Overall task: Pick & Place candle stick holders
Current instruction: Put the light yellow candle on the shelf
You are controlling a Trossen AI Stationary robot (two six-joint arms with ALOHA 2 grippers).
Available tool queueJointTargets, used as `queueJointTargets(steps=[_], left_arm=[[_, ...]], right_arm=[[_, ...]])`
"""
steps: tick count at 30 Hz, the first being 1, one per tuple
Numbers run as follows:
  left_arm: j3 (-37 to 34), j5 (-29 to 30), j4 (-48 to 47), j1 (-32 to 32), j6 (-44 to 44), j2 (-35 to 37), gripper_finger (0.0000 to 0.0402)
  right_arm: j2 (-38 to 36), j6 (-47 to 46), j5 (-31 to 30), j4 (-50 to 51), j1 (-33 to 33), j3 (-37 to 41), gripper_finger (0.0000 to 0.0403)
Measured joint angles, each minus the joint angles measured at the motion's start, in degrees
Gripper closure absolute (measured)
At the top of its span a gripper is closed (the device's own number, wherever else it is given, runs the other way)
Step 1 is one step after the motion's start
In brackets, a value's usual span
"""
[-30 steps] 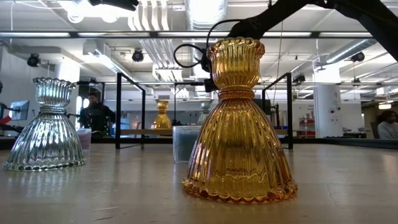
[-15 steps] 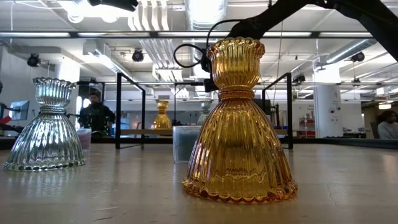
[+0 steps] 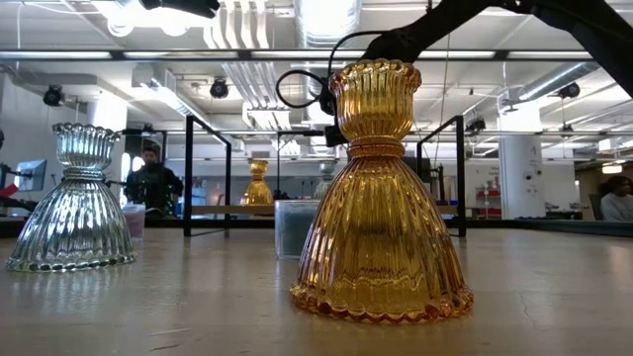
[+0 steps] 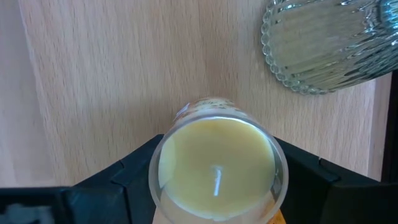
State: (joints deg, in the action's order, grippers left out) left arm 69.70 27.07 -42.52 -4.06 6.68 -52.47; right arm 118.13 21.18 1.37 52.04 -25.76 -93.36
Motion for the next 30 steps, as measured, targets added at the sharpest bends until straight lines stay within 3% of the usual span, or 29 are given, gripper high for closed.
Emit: queueJointTargets(steps=[30], left_arm=[[0.0, 0.0, 0.0, 0.0, 0.0, 0.0, 0.0229]], right_arm=[[-1.0, 1.0, -1.2, 0.5, 0.0, -0.6, 0.0136]])
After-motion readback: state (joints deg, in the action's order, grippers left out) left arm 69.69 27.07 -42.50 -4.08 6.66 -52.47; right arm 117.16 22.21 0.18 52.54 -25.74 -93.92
